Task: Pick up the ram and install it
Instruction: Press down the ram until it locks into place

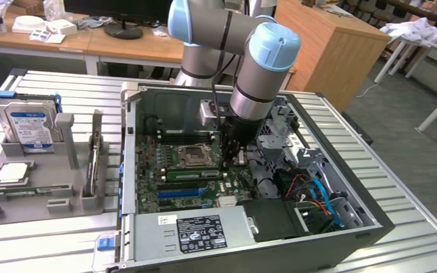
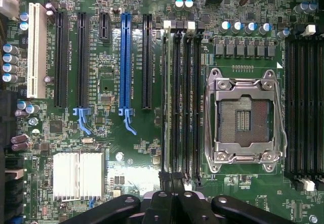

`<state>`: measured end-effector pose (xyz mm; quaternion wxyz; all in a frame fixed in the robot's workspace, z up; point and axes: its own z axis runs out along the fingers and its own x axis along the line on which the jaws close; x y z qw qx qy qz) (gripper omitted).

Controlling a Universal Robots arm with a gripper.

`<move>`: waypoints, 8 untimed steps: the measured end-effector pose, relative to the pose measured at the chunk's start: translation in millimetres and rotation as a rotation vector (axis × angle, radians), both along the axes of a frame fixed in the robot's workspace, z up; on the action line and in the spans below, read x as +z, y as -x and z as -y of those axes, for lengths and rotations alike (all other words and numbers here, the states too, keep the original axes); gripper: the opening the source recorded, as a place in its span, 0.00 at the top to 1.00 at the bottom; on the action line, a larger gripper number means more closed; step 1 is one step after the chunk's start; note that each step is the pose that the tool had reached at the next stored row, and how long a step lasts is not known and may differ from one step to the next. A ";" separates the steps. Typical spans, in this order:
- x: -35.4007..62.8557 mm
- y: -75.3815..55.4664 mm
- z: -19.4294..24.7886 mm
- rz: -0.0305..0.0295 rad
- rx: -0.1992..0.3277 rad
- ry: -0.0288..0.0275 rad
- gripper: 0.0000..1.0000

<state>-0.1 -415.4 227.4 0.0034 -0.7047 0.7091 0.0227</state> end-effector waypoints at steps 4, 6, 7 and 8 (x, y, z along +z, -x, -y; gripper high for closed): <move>-0.9 -0.1 -0.1 0.0002 0.000 -0.0007 0.89; -1.3 0.0 0.0 0.0001 0.000 -0.0003 0.89; -1.3 0.0 0.0 0.0001 0.000 -0.0002 0.89; -1.3 0.0 0.0 0.0000 0.000 -0.0001 0.89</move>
